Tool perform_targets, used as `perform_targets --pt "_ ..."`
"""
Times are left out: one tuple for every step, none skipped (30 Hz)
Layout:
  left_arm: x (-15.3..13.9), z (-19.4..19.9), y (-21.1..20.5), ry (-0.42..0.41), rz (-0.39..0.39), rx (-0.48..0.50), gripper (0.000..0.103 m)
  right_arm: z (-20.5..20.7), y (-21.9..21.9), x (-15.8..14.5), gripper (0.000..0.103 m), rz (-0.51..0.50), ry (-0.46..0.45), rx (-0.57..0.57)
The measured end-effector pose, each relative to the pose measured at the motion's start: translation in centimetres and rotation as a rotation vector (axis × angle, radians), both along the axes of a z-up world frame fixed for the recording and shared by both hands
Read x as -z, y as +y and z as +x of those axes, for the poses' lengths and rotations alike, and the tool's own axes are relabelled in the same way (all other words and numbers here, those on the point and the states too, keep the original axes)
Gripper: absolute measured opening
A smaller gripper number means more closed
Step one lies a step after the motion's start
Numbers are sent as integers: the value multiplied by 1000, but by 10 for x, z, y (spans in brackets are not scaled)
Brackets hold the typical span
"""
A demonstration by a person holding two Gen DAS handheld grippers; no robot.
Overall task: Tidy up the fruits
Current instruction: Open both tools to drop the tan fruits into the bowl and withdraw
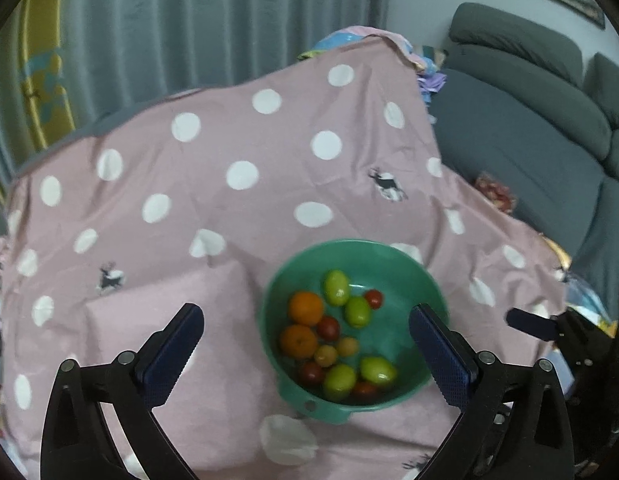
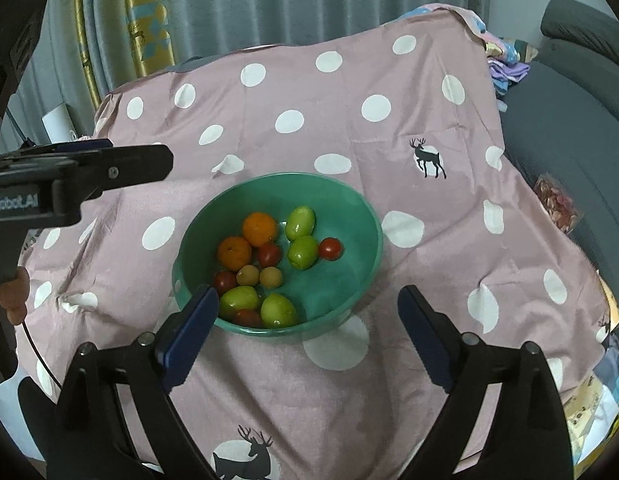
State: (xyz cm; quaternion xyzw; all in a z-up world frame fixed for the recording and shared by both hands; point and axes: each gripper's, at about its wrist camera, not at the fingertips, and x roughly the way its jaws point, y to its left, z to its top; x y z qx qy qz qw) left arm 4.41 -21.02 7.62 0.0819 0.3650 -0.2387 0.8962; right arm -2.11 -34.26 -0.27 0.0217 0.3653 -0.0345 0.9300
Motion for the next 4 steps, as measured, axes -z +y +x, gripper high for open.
perform_targets --pt "0 1 0 -3 8 -18 102 0 -1 1 92 5 0 4" --pt "1 2 1 3 8 -20 102 0 -2 2 92 12 0 7" --pt "2 4 0 14 9 -18 102 1 -2 1 92 15 1 7" --pt "3 5 0 18 15 -20 102 1 -3 1 92 18 -1 6"
